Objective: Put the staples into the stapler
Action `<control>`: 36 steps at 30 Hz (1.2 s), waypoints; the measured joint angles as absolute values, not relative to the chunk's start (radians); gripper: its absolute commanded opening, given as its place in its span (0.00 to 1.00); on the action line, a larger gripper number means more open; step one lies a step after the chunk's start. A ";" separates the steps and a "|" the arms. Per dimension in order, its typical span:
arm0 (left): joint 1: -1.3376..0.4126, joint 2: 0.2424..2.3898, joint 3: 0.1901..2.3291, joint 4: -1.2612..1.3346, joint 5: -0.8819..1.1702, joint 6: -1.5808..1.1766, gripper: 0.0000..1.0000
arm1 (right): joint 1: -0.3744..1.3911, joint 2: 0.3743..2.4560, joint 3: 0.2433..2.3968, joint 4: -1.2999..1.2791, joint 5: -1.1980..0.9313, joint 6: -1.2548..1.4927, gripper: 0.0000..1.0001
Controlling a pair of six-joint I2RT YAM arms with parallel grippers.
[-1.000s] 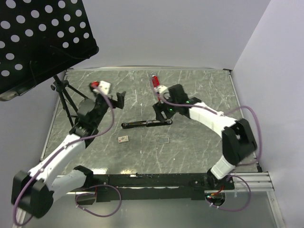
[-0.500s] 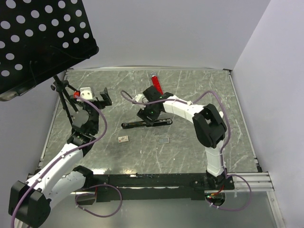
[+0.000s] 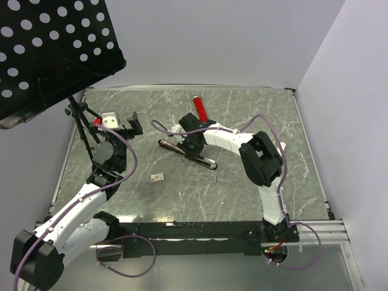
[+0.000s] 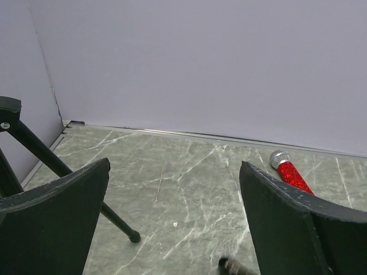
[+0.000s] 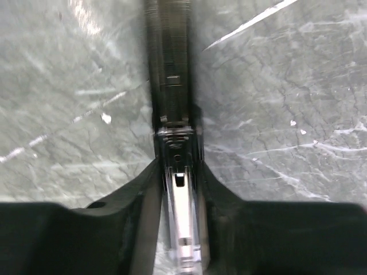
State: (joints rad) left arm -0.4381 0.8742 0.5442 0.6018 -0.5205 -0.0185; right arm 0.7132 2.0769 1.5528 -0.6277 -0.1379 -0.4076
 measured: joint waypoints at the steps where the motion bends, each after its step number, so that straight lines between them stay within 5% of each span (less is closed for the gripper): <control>1: -0.439 0.874 0.544 0.602 -0.521 -0.019 0.99 | 0.713 2.077 1.553 -0.621 -0.138 -0.386 0.19; 5: -0.440 0.874 0.544 0.602 -0.520 -0.019 0.99 | 0.713 2.077 1.553 -0.590 -0.123 -0.282 0.06; 25: -0.450 0.872 0.544 0.602 -0.519 -0.019 1.00 | 0.835 2.173 1.714 -0.653 0.098 0.442 0.06; 36: -0.458 0.860 0.544 0.602 -0.516 -0.019 0.99 | 0.969 1.992 1.427 -0.641 0.211 0.525 0.09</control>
State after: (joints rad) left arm -0.4580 0.8597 0.5442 0.6022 -0.5163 -0.0193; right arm 0.9688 1.9923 1.4273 -0.6415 0.2111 0.5251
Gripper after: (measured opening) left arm 0.995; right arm 0.328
